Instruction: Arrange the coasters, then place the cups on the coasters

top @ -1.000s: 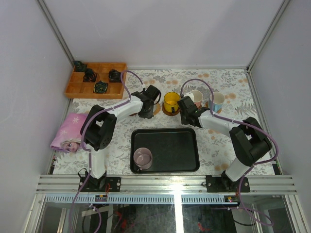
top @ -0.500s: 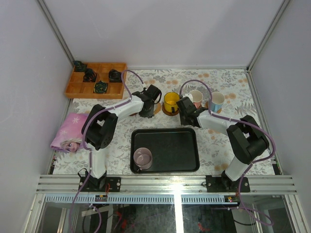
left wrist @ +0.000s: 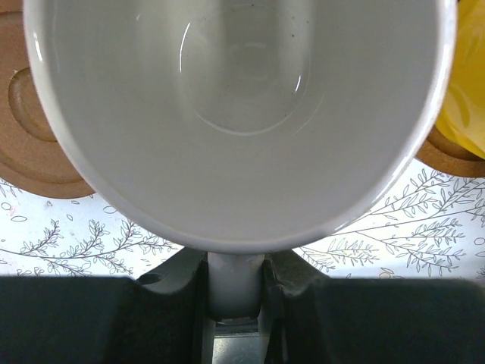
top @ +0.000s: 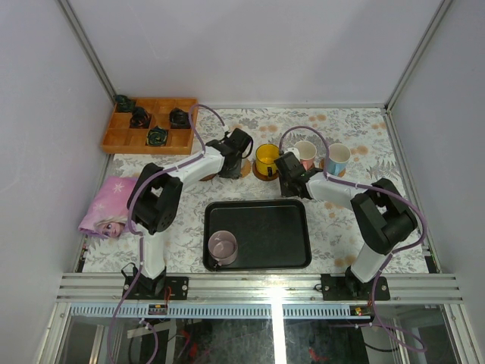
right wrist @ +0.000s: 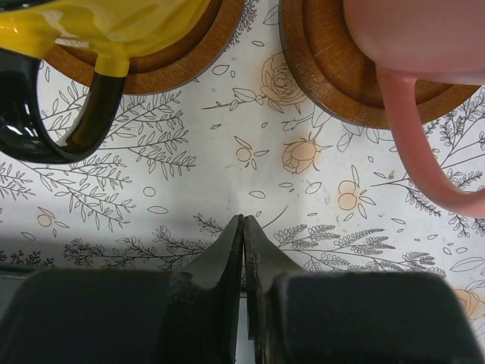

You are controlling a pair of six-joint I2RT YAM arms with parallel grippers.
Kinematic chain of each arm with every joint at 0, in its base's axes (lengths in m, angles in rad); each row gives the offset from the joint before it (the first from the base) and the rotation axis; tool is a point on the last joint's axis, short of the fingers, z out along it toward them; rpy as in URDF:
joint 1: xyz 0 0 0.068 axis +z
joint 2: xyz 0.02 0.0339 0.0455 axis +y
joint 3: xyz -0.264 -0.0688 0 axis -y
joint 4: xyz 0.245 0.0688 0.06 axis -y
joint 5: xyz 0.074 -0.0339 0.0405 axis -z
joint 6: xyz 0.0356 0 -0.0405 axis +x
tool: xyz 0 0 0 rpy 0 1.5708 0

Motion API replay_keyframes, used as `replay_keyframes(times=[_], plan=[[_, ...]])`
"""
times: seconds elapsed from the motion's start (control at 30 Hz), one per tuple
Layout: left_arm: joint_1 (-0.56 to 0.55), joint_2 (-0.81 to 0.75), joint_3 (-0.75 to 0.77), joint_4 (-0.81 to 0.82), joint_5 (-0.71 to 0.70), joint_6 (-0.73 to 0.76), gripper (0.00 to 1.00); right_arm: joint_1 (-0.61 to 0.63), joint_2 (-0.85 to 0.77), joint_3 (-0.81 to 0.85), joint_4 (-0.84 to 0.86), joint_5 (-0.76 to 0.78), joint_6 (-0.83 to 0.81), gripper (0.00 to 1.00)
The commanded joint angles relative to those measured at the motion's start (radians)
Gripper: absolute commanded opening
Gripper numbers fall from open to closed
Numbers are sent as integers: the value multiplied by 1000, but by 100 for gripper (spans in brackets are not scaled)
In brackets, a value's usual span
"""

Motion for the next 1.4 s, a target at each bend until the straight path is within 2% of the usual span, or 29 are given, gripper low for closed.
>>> replay_keyframes(times=[0.0, 1.37], plan=[[6, -1, 54, 79, -40, 16, 0, -5, 4, 33, 15, -15, -13, 7], [-17, -15, 12, 44, 5, -4, 0, -5, -3, 14, 1, -27, -12, 6]])
